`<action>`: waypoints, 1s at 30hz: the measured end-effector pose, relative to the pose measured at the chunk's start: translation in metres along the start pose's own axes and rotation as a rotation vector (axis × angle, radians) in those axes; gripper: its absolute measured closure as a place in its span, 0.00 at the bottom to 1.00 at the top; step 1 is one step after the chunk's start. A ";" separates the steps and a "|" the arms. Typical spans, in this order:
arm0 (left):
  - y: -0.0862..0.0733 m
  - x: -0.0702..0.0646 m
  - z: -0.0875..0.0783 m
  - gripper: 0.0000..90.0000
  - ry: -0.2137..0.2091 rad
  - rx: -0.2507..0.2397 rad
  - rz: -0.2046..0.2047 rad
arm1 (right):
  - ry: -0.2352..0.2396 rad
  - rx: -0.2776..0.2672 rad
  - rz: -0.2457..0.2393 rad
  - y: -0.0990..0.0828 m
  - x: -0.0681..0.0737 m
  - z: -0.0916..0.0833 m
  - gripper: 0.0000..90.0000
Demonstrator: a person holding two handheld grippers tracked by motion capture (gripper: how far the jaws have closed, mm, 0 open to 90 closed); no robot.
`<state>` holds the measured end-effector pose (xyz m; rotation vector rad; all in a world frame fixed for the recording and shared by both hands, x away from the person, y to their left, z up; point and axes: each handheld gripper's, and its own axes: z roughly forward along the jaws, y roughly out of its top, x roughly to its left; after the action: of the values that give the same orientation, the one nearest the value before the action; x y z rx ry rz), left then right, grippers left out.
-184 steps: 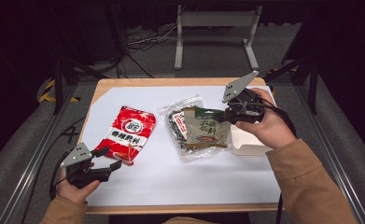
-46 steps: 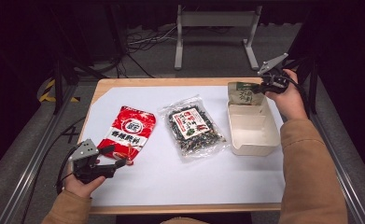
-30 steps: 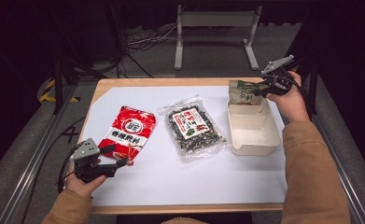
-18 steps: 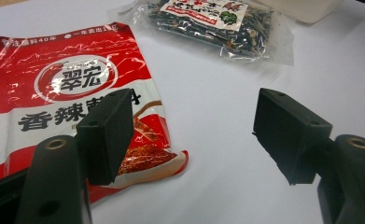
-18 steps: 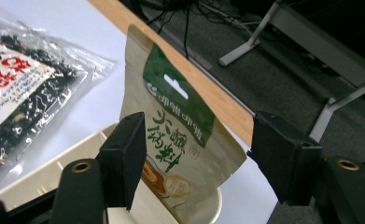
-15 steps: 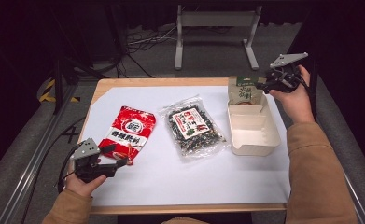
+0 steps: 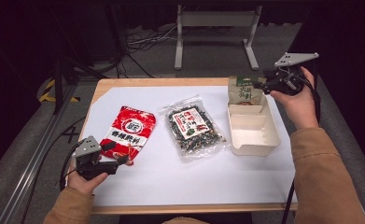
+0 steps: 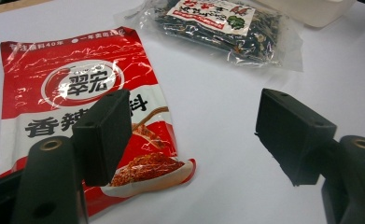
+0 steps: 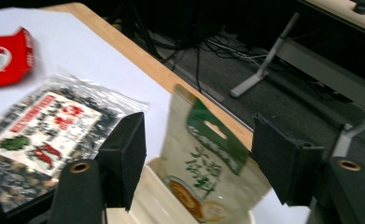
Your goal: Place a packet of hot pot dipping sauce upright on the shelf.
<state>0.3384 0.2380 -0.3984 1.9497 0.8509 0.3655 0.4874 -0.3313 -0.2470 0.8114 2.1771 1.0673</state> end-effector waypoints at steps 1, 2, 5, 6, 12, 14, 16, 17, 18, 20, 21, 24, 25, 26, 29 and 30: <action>0.000 0.001 0.000 0.30 0.008 0.000 0.002 | 0.009 -0.003 -0.001 0.001 0.004 -0.001 0.41; 0.000 0.001 0.000 0.30 0.009 -0.002 -0.006 | 0.017 -0.007 -0.005 0.002 0.007 -0.002 0.41; 0.001 0.003 0.000 0.30 0.020 -0.006 -0.016 | 0.043 -0.019 -0.011 0.005 0.017 -0.005 0.41; 0.002 0.004 0.000 0.30 0.024 -0.009 -0.016 | 0.051 -0.022 -0.012 0.005 0.021 -0.005 0.41; 0.003 0.010 0.000 0.29 0.052 -0.011 -0.045 | 0.111 -0.046 -0.016 0.008 0.042 -0.008 0.40; 0.003 0.012 0.000 0.28 0.060 -0.015 -0.048 | 0.127 -0.053 -0.015 0.008 0.048 -0.009 0.40; 0.003 0.015 0.000 0.28 0.079 -0.015 -0.054 | 0.148 -0.055 -0.019 0.008 0.057 -0.009 0.40; 0.003 0.016 0.000 0.27 0.089 -0.010 -0.058 | 0.162 -0.051 -0.020 0.008 0.062 -0.009 0.40; 0.003 0.020 0.001 0.26 0.108 -0.001 -0.061 | 0.168 -0.047 -0.019 0.007 0.065 -0.009 0.40; 0.003 0.025 0.001 0.25 0.129 0.004 -0.068 | 0.186 -0.050 -0.011 0.007 0.070 -0.009 0.40; 0.003 0.025 0.001 0.25 0.129 0.004 -0.068 | 0.186 -0.050 -0.011 0.007 0.070 -0.009 0.40; 0.003 0.032 0.002 0.26 0.174 0.020 -0.064 | 0.206 -0.046 -0.003 0.006 0.077 -0.008 0.40; 0.003 0.035 0.002 0.26 0.191 0.031 -0.067 | 0.220 -0.046 -0.002 0.006 0.083 -0.008 0.40; 0.002 0.037 0.002 0.26 0.201 0.039 -0.070 | 0.220 -0.046 -0.002 0.006 0.083 -0.008 0.40; 0.000 0.045 0.004 0.25 0.217 0.064 -0.093 | 0.234 -0.043 -0.006 0.005 0.090 -0.006 0.40; -0.002 0.052 0.005 0.25 0.224 0.070 -0.113 | 0.237 -0.038 -0.016 0.005 0.094 -0.005 0.40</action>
<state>0.3772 0.2712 -0.4070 1.9387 1.1270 0.4983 0.4237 -0.2629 -0.2620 0.6786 2.3457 1.2475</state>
